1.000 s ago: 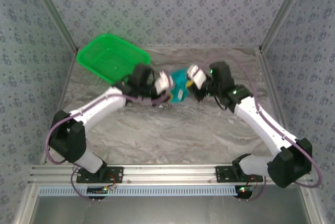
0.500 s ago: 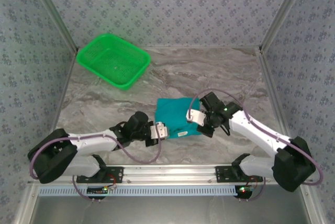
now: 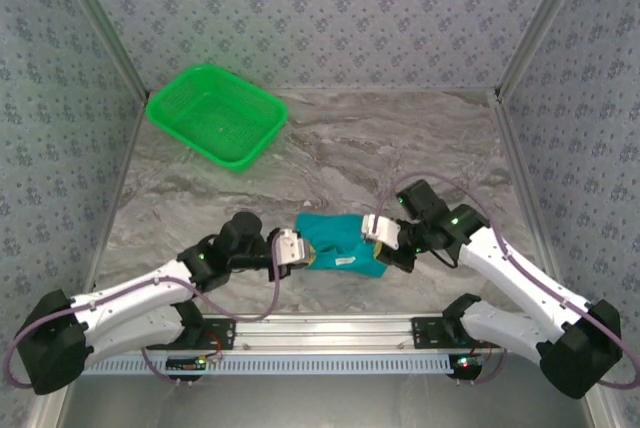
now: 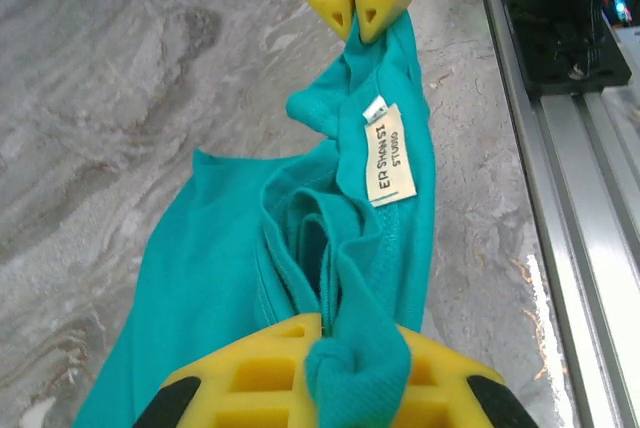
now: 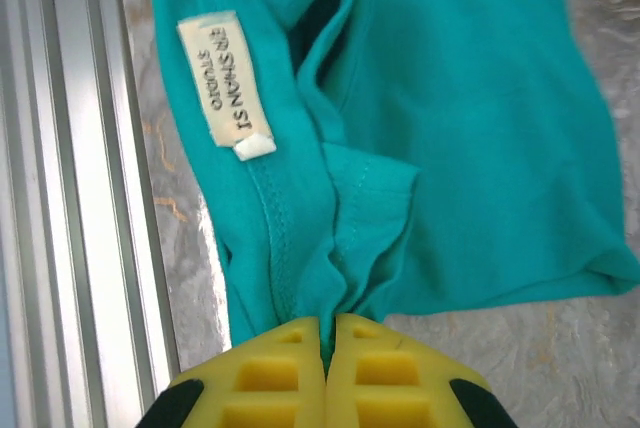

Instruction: Fold the inside-out t-shirt

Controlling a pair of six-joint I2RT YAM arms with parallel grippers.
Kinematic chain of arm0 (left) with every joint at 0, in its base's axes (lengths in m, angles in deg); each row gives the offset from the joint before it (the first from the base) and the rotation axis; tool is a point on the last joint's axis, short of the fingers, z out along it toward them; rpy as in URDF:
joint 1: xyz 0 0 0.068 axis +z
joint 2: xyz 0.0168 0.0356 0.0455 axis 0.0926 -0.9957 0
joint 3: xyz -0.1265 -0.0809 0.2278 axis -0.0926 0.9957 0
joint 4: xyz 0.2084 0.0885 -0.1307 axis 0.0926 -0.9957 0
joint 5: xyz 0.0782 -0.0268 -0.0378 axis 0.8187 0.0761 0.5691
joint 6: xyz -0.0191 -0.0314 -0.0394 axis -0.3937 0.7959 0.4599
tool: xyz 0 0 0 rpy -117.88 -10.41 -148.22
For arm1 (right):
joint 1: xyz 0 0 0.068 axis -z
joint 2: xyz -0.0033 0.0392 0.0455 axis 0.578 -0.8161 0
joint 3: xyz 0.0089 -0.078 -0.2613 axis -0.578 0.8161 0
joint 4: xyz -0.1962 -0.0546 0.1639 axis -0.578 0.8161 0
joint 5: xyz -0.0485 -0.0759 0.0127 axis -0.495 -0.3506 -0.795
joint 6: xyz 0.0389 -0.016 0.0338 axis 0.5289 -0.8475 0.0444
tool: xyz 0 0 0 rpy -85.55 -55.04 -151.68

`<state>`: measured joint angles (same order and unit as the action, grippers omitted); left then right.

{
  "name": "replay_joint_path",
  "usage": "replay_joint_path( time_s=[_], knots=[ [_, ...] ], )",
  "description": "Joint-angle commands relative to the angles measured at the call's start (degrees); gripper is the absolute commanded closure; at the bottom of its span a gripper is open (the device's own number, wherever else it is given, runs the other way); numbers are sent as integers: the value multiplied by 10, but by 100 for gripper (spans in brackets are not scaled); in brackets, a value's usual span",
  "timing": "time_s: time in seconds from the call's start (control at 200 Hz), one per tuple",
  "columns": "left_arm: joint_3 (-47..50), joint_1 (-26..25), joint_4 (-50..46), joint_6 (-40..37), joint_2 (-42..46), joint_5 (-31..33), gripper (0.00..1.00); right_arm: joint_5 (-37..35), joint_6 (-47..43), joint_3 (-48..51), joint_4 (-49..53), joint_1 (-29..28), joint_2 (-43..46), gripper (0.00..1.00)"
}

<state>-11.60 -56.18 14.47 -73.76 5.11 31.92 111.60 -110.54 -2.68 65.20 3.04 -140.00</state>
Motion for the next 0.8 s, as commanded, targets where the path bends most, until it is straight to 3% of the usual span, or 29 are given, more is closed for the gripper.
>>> replay_joint_path(
  time_s=[0.0, 0.14, 0.425, 0.535, 0.715, 0.795],
  knots=[
    [-86, 52, -81, 78, -55, -34, 100, 114, 22, -39, 2, 65, -37, 100],
    [-133, 109, -91, 120, -142, -96, 100, 85, 52, -67, -28, 88, -107, 100],
    [-234, 180, -88, 151, -294, -129, 100, 71, 75, -130, -68, 133, -246, 100],
    [-310, 208, -137, 162, -376, -153, 100, 62, 79, -143, -81, 155, -285, 100],
    [-388, 224, -163, 194, -489, -124, 100, 25, 100, -175, -120, 179, -360, 100],
    [-414, 231, -176, 222, -530, -98, 100, -37, 120, -182, -159, 178, -398, 100]
  ],
)
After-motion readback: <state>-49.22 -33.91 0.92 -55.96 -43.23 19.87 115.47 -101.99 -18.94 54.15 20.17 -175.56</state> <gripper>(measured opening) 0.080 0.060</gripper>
